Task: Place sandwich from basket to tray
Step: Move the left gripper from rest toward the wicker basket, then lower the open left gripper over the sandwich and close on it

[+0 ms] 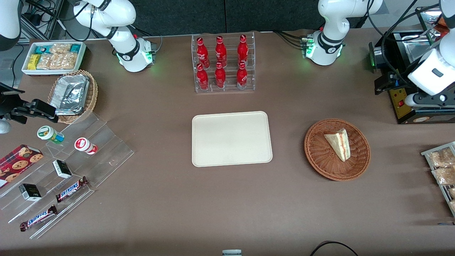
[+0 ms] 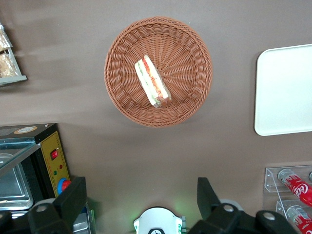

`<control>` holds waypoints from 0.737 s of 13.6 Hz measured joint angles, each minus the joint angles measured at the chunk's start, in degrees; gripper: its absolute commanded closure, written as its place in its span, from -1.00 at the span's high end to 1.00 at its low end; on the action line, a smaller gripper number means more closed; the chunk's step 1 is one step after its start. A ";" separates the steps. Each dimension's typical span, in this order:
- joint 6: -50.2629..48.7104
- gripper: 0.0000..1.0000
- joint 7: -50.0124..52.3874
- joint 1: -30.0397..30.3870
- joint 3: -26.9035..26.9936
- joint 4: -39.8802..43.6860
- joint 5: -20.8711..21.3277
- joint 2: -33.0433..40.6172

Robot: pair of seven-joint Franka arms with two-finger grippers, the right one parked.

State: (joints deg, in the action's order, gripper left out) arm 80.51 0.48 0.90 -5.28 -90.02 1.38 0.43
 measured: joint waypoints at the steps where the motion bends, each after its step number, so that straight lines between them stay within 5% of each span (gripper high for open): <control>1: 0.00 1.00 0.17 0.00 0.01 0.00 0.00 0.00; 5: 1.01 1.00 3.94 0.04 0.20 -2.87 0.00 -0.07; 10: 19.48 1.00 8.92 0.12 0.33 -19.35 0.00 -0.49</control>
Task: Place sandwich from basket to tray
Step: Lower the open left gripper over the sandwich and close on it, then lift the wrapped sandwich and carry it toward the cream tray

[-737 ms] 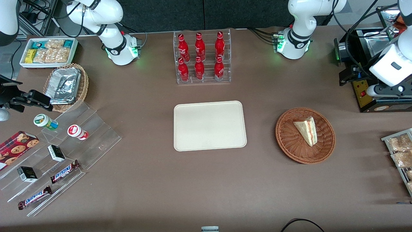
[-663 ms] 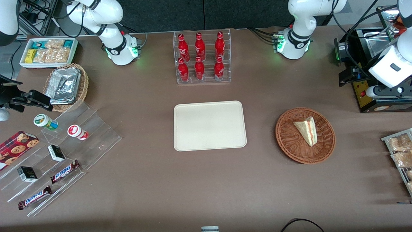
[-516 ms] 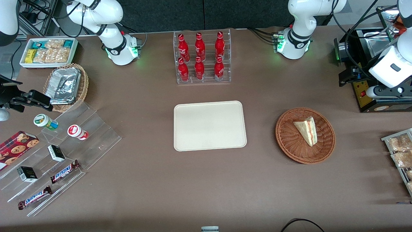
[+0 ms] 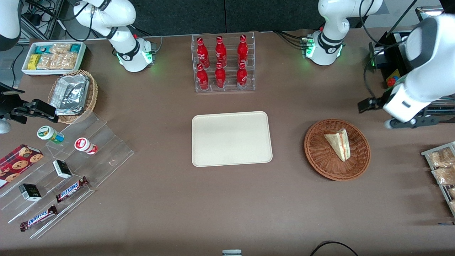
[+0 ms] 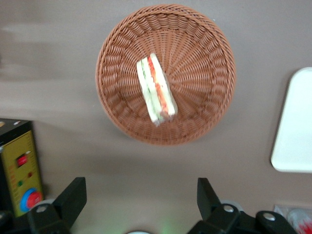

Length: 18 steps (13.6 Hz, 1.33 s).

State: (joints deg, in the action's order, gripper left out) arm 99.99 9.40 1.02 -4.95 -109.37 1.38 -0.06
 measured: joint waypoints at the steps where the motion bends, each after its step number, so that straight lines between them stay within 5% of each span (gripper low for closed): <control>1: 4.14 1.00 1.35 0.01 0.03 -3.10 0.00 -0.10; 6: 24.37 1.00 9.30 0.05 0.17 -15.73 -0.02 -1.61; 15: 35.74 0.99 22.22 0.07 0.20 -17.25 -0.03 -12.22; 16: 35.78 0.88 22.51 0.07 0.20 -17.26 -0.07 -13.07; 18: 35.79 -0.06 22.90 0.07 0.20 -17.28 -0.22 -14.44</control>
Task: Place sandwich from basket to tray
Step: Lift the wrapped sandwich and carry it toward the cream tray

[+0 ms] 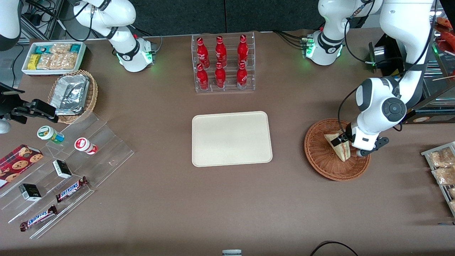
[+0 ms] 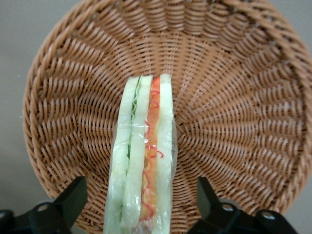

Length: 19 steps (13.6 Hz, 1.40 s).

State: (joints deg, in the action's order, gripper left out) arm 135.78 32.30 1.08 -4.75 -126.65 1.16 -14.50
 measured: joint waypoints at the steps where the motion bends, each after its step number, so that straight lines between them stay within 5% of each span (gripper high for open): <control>1: 0.00 -0.55 0.69 0.00 0.00 -0.01 -0.11 -0.60; 2: 0.00 -0.93 1.85 0.00 0.00 -0.01 -0.12 -1.09; 3: 0.00 -1.00 2.86 0.00 -0.01 -0.01 -0.12 -1.44; 8: -1.14 -1.00 3.81 -0.02 -0.16 0.72 -0.10 -1.70; 12: -11.73 -1.00 3.78 -1.15 -0.95 8.48 -0.05 -1.34; 19: -17.61 -1.00 6.11 -14.63 -1.70 17.02 -0.14 -1.22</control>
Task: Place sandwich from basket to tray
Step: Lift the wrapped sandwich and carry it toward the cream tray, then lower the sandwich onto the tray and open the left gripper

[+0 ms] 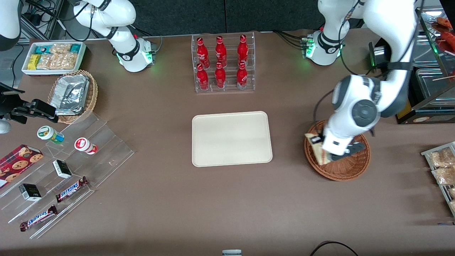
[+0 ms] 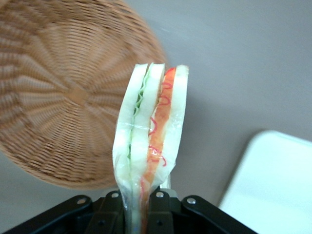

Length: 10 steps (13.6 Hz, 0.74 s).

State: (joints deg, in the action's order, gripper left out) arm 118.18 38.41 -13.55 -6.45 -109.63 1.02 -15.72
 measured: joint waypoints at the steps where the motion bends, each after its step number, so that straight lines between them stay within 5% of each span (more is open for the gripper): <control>1: 0.00 -1.00 0.50 -2.70 -0.07 0.50 -0.04 -0.20; 10: 0.08 -1.00 7.91 -19.53 -0.24 16.82 -4.73 -15.89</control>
State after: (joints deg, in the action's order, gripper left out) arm 118.26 46.31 -33.08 -6.69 -92.81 -3.71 -31.60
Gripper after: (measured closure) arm 0.841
